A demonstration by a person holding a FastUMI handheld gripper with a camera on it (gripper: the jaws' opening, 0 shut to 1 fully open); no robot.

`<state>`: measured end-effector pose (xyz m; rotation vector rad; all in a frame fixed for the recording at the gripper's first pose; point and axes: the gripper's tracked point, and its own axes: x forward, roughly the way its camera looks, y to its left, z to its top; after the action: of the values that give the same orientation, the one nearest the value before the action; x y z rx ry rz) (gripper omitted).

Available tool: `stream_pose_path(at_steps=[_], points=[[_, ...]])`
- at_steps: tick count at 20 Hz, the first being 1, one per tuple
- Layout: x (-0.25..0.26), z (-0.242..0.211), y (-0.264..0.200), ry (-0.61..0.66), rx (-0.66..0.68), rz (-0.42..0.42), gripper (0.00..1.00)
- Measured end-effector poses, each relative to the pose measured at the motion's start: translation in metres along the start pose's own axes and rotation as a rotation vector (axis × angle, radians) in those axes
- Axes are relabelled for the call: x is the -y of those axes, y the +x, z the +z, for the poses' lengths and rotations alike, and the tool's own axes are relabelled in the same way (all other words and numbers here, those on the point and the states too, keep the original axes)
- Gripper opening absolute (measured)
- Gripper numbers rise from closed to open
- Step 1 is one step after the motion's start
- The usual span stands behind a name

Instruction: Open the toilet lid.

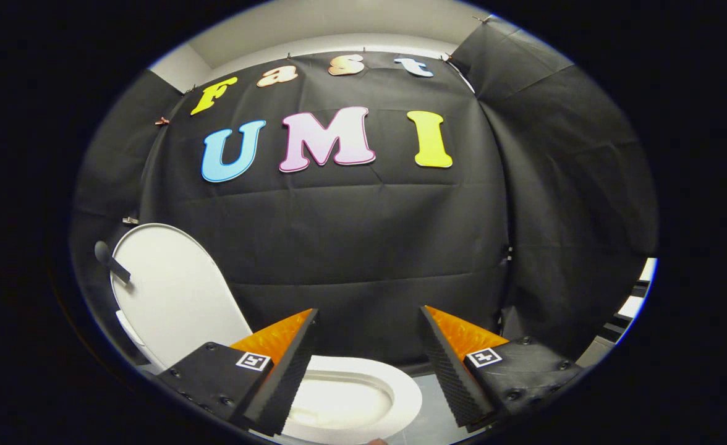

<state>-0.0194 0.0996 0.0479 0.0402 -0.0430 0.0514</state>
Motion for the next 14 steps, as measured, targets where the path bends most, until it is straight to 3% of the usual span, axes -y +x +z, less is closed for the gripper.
stream_pose_path(at_steps=[14], points=[[0.005, -0.016, -0.008, -0.026, -0.01, 0.02, 0.99]])
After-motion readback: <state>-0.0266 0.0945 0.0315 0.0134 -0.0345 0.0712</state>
